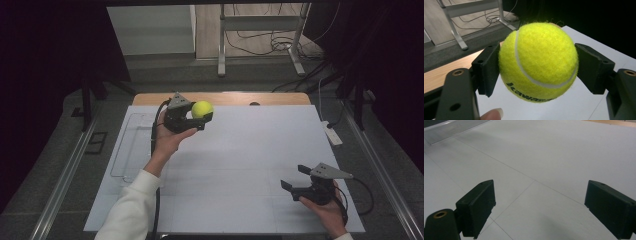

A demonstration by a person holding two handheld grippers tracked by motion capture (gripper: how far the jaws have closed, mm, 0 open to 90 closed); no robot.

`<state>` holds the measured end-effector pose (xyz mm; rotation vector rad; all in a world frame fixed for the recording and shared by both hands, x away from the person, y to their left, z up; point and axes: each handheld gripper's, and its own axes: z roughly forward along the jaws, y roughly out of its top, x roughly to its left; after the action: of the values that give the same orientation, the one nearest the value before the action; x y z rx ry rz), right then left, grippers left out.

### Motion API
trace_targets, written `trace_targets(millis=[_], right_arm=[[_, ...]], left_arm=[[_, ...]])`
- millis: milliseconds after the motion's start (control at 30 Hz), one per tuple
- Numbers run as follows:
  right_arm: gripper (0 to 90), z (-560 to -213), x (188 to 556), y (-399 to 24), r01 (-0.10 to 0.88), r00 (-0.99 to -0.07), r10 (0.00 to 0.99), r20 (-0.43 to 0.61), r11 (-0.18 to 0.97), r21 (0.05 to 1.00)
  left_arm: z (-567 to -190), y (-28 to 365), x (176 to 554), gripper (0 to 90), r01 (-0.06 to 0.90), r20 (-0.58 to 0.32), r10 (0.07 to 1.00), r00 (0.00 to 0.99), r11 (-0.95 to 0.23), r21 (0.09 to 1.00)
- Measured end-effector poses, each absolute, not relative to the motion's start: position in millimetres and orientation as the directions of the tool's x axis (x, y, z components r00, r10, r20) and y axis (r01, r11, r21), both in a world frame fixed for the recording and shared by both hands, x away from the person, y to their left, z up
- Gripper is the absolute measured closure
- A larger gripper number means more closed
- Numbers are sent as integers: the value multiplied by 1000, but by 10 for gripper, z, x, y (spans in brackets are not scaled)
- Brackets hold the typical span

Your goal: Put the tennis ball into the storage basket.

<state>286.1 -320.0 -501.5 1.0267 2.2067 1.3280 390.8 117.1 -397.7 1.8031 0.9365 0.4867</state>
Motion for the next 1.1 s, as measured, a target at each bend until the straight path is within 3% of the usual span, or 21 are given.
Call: trace_targets(millis=[1100], right_arm=[[99,-5014,2860,-3199,398,-666,744,55,291,870]], left_arm=[[-3992,1657,3902,267,414,-96,853,514,-148,898]])
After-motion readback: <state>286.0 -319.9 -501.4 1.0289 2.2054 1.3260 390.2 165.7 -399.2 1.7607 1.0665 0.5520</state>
